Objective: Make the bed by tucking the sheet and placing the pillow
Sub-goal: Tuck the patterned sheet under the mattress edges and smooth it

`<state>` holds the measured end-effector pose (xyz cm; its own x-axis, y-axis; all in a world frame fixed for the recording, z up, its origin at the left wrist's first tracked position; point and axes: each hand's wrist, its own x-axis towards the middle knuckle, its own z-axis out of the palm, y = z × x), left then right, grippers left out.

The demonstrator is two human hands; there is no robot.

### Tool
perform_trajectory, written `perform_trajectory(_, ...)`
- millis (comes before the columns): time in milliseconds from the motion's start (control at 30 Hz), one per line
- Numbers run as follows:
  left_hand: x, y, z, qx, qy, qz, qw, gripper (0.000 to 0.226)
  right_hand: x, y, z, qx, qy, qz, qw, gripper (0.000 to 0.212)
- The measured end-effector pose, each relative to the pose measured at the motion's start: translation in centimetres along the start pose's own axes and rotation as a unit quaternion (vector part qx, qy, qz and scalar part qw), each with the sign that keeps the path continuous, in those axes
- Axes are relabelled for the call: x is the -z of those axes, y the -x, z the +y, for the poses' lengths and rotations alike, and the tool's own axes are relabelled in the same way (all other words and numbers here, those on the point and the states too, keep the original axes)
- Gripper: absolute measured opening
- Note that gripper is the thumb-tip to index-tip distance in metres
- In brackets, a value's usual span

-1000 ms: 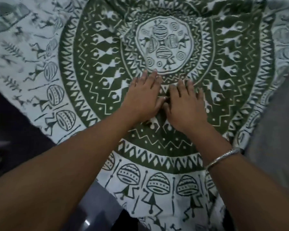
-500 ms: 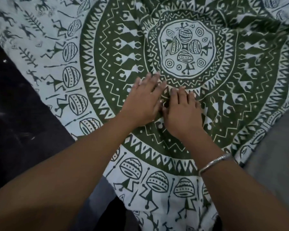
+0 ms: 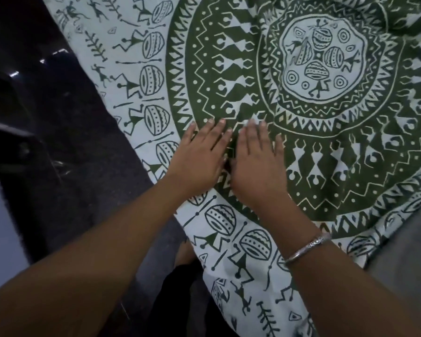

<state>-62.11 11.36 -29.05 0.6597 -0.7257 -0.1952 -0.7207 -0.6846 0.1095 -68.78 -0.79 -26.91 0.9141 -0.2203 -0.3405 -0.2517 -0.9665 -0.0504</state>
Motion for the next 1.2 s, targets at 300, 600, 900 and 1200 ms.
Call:
perform_trajectory(300, -0.7, 3.4, -0.8, -0.022, 0.001, -0.005, 1.000, 0.057, 0.2, 0.4, -3.8, -0.087, 0.134, -0.077, 0.984, 0.064)
perform_trajectory(600, -0.7, 7.0, -2.2, 0.021, 0.001, -0.001, 1.000, 0.072, -0.9, 1.3, -5.0, 0.063, -0.017, -0.060, 0.996, 0.063)
perform_trajectory(900, 2.2, 5.1, -4.4, 0.023, -0.015, 0.003, 1.000, 0.070, -0.3, -0.1, -5.9, 0.076, -0.047, -0.046, 0.995, 0.066)
perform_trajectory(1200, 3.7, -2.2, -9.9, 0.016, -0.011, -0.001, 1.000, 0.056, 1.9, -6.6, -6.5, 0.085, -0.039, -0.031, 0.995, 0.066)
